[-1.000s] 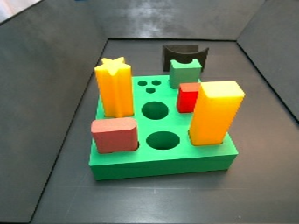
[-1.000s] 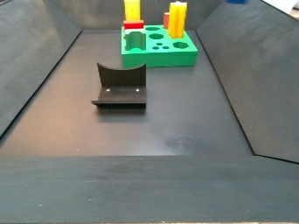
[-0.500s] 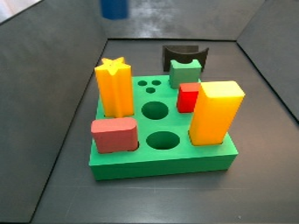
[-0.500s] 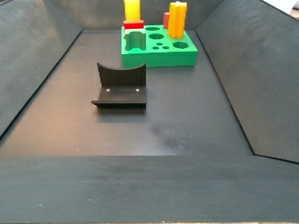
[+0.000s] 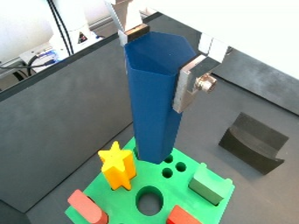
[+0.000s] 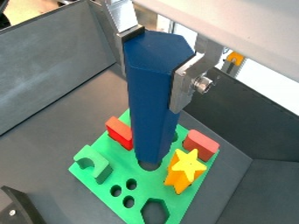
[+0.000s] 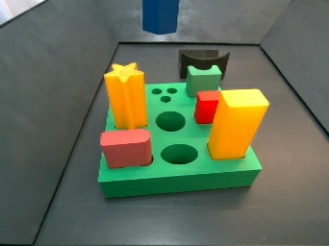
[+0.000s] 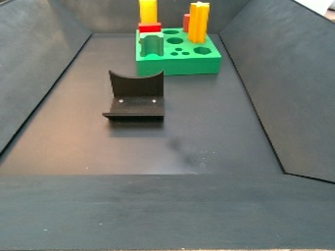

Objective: Pick up the hexagon object. Move up. Move to above the board. Insert the hexagon object.
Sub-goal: Insert the hexagon object.

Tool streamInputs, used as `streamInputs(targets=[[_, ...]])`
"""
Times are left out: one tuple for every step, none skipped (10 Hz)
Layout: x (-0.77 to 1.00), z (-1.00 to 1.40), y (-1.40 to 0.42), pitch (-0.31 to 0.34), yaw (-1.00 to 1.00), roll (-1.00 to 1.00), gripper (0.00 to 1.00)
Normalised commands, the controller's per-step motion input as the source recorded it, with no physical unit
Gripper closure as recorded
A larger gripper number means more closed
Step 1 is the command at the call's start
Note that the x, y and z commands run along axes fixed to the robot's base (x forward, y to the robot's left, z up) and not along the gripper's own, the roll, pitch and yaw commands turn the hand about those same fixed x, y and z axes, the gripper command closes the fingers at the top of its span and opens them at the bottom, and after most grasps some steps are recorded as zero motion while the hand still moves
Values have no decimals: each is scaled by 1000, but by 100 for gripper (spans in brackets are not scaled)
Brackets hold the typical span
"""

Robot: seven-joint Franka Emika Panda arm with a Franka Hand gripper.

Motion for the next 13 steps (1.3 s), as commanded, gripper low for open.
streamInputs(targets=[[-97, -34, 174, 0, 0, 0, 100], [-389, -183, 357, 0, -54, 29, 100], [-517, -431, 417, 0, -74, 39, 100], [-520, -674, 440, -49, 0, 17, 100], [-451, -877, 340, -139, 186, 3, 100], [-434, -954, 209, -170, 383, 24, 100], [-37, -894, 17, -146, 503, 0, 100], [0, -900, 26, -141, 503, 0, 100], [-29, -891, 20, -154, 443, 0, 100], [-69, -791, 43, -133, 400, 19, 100], [-171, -729, 29, -100, 251, 21, 100], [-394, -677, 17, -93, 109, 49, 100], [-271, -643, 0, -87, 40, 0, 100]])
